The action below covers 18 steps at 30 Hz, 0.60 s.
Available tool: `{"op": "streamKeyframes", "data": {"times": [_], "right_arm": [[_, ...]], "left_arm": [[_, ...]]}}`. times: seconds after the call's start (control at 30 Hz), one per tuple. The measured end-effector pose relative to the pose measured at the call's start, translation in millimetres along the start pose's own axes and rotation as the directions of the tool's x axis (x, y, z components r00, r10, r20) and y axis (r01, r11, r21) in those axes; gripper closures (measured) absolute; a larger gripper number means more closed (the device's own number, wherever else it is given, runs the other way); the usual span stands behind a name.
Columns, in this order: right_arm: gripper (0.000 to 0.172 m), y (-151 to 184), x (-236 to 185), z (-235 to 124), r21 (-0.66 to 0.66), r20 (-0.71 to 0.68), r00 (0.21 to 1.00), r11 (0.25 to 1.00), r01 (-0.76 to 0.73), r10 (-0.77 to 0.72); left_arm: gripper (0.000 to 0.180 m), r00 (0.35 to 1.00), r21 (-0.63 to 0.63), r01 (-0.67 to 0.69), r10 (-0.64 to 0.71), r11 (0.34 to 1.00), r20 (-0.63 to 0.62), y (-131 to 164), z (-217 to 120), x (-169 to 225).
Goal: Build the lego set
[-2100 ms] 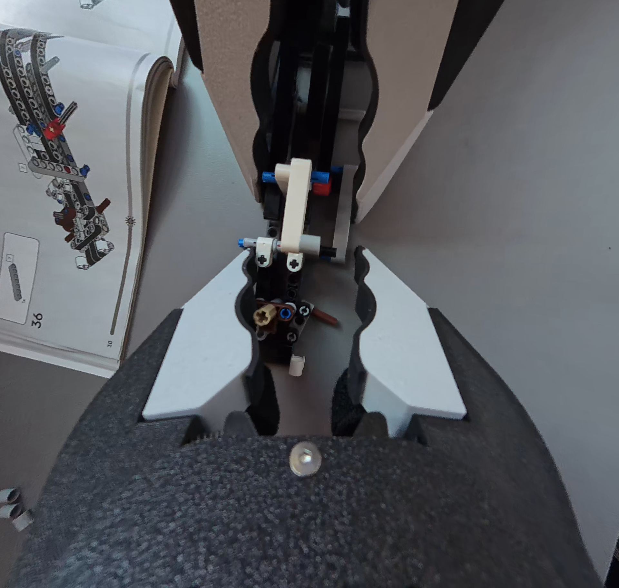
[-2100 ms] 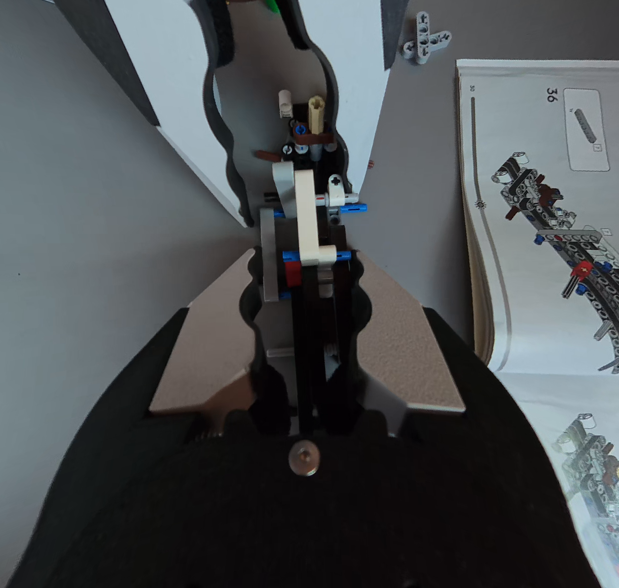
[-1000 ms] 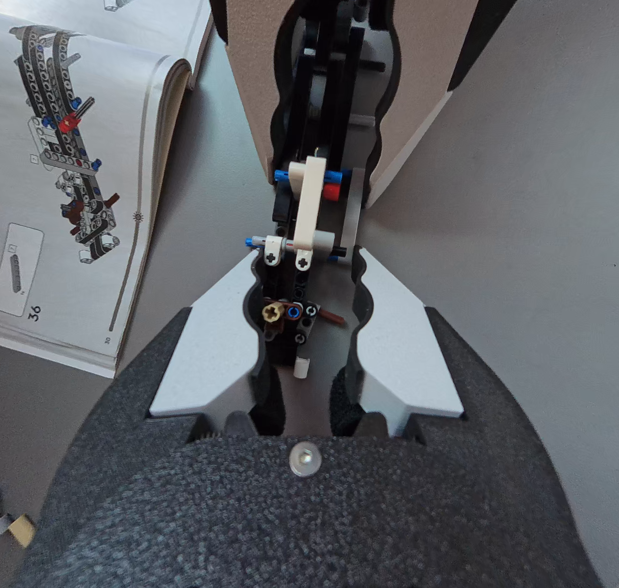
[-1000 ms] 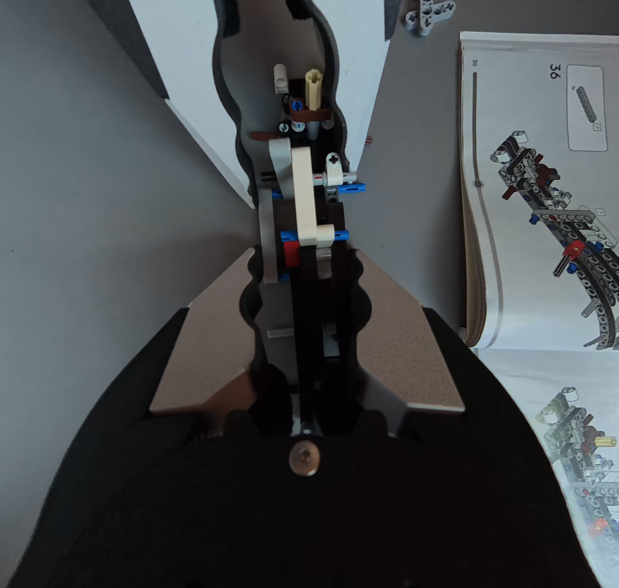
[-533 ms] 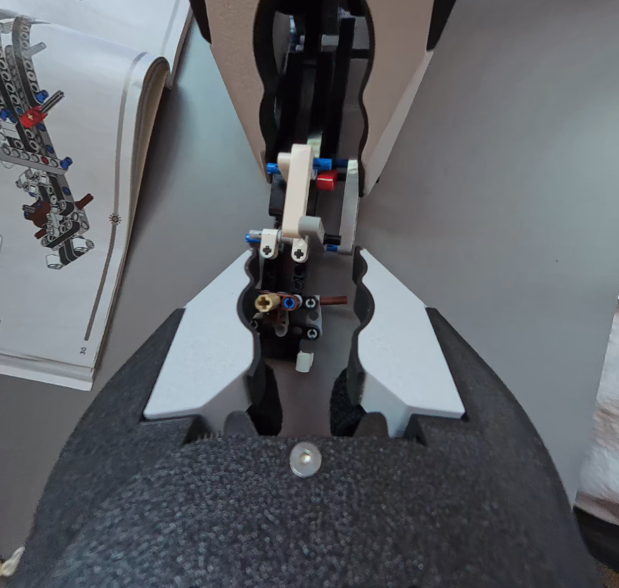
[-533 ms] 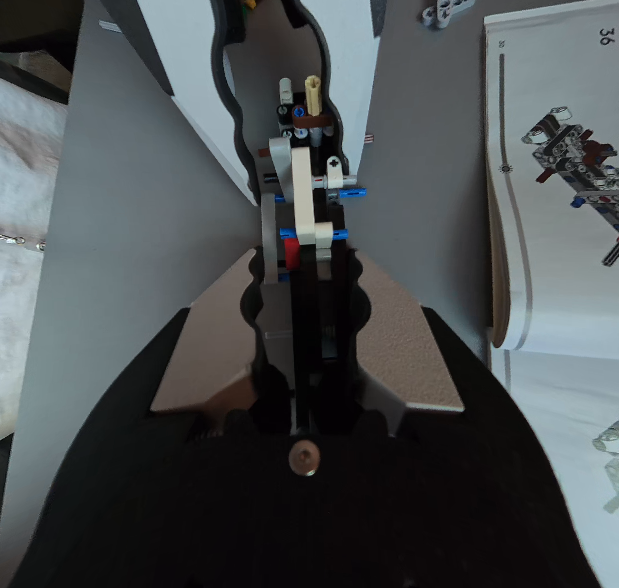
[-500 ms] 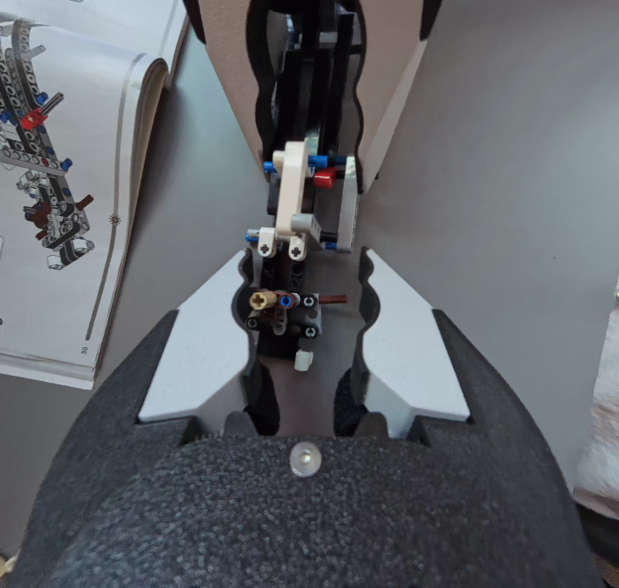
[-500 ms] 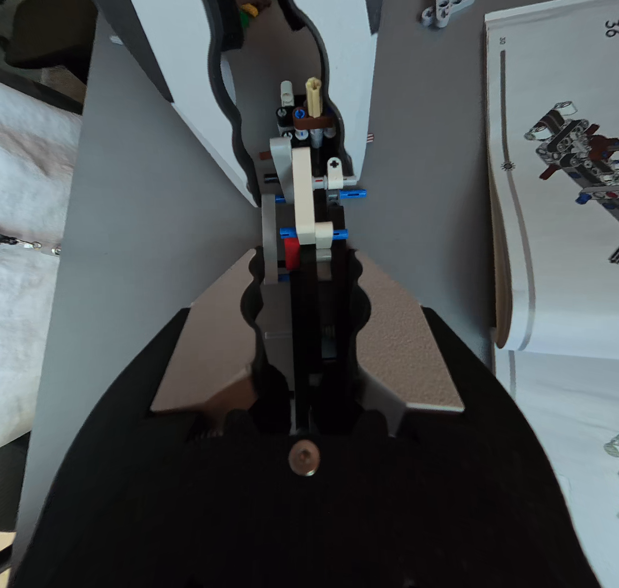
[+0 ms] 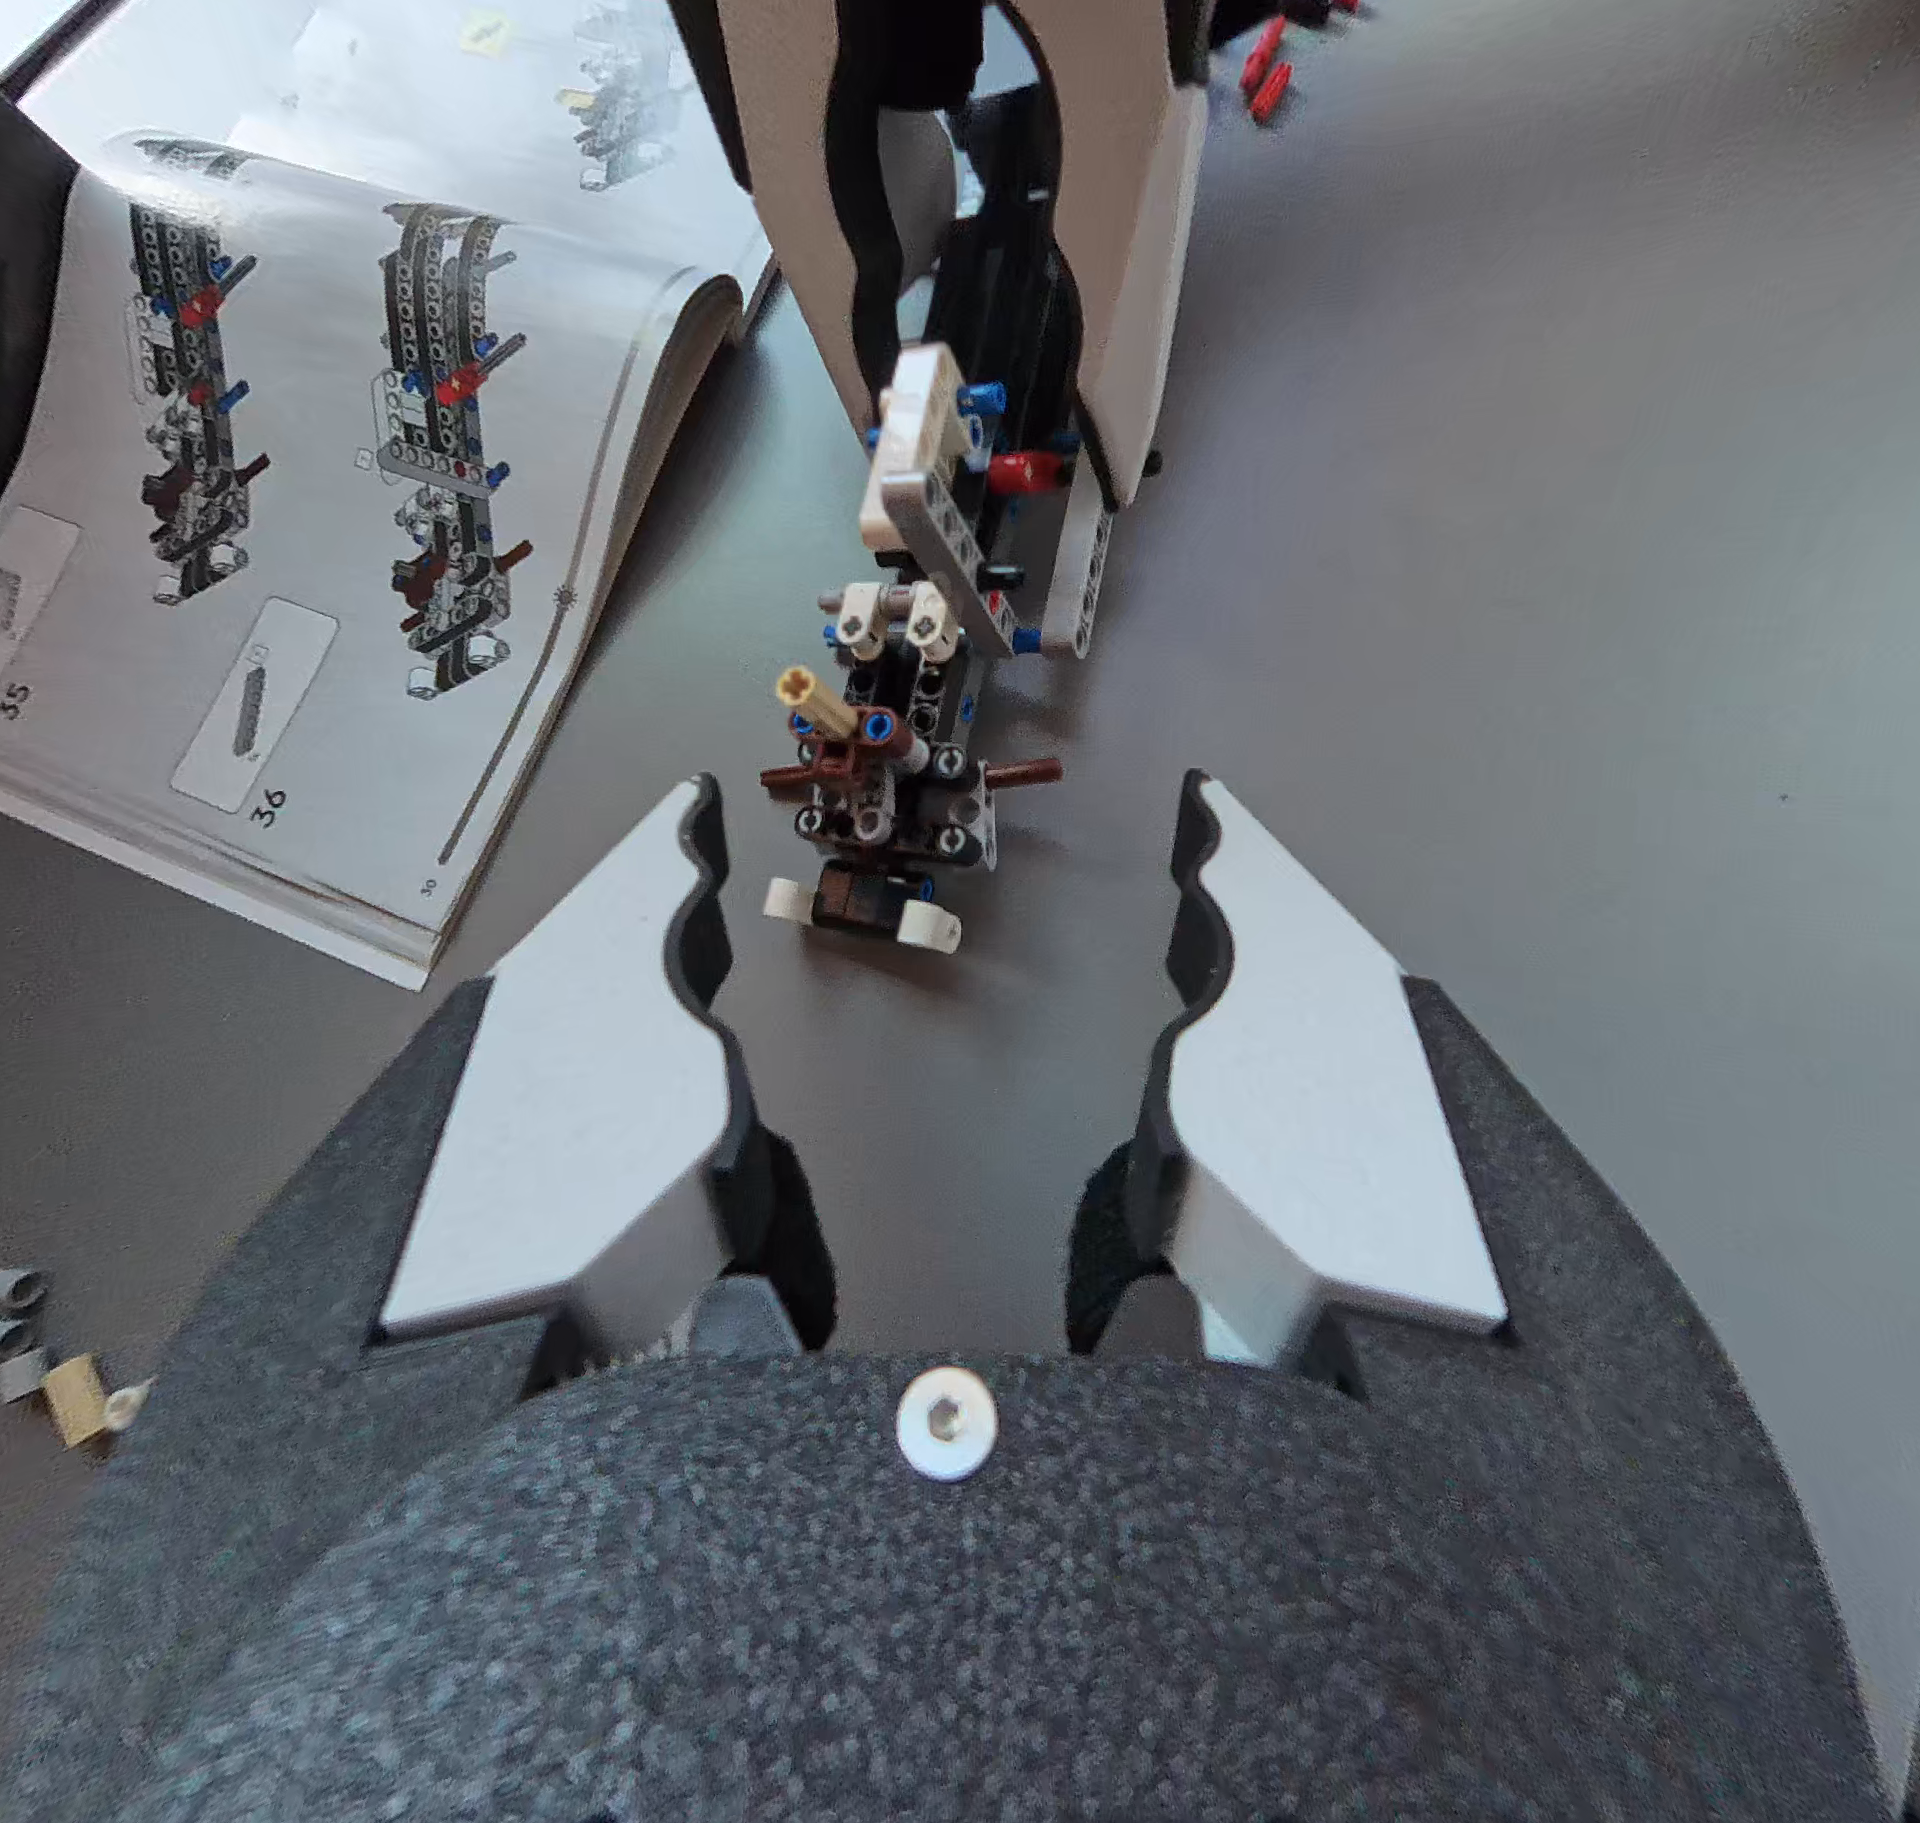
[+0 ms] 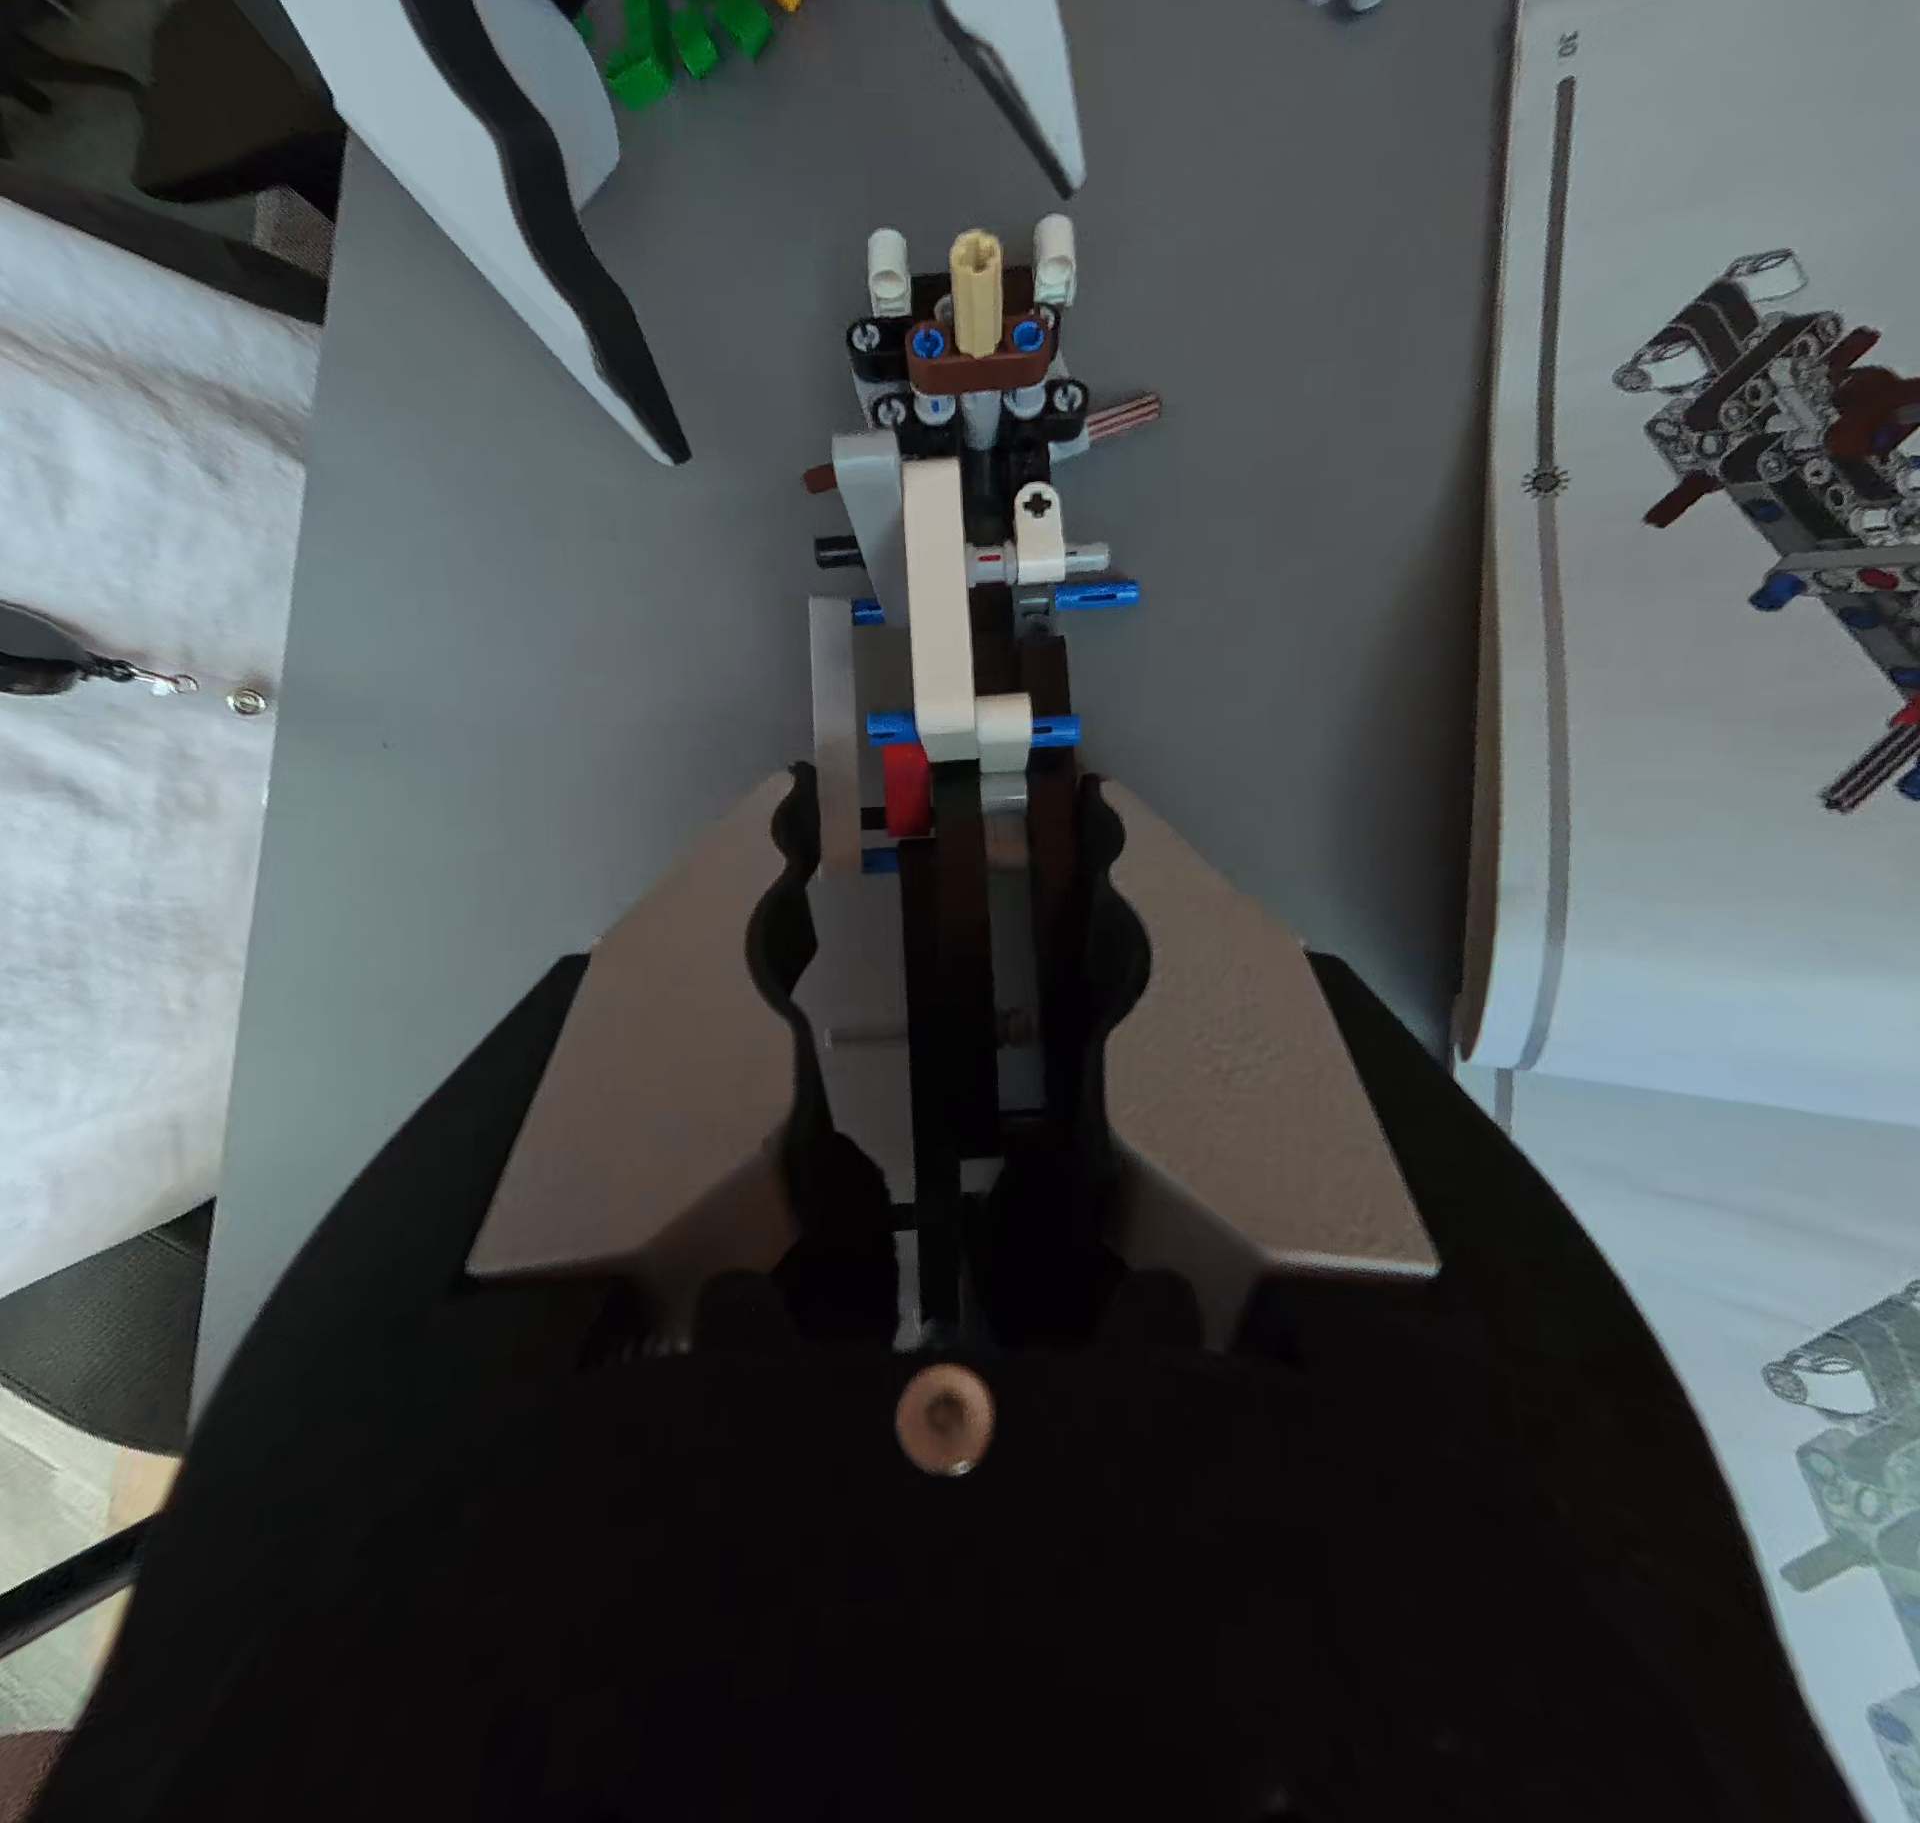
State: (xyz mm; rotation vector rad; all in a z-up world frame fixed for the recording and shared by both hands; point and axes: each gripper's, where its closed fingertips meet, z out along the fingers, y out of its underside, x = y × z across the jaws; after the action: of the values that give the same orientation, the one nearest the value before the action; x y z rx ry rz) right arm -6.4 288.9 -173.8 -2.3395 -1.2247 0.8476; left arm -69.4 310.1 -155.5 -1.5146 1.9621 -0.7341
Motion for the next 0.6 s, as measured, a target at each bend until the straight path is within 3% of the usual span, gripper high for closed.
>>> {"op": "streamKeyframes", "data": {"times": [0.2, 0.4, 0.5, 0.6], "right_arm": [[0.123, 2.2, -8.9, 8.3, -0.006, -0.085, 0.984, 0.988, 0.157, -0.157], [0.122, 5.3, -11.3, 14.6, -0.023, -0.175, 0.954, 0.97, 0.241, -0.242], [0.116, 5.6, -11.7, 13.9, -0.003, -0.218, 0.948, 0.972, 0.236, -0.231], [0.106, -2.8, -19.3, -7.3, 0.117, -0.262, 0.957, 0.98, 0.159, -0.124]], "left_arm": [[0.089, 1.0, -0.039, 0.006, -0.008, 0.999, -0.029, -2.2, 26.3, 4.7], [0.103, 0.994, -0.103, -0.018, 0.007, 0.995, -0.108, -2.1, 43.9, 23.4], [0.117, 0.994, -0.104, 0.015, -0.026, 0.994, -0.103, -4.7, 45.7, 24.2], [0.117, 0.994, -0.115, 0.073, -0.082, 0.991, -0.073, -5.4, 45.8, 24.8]]}}
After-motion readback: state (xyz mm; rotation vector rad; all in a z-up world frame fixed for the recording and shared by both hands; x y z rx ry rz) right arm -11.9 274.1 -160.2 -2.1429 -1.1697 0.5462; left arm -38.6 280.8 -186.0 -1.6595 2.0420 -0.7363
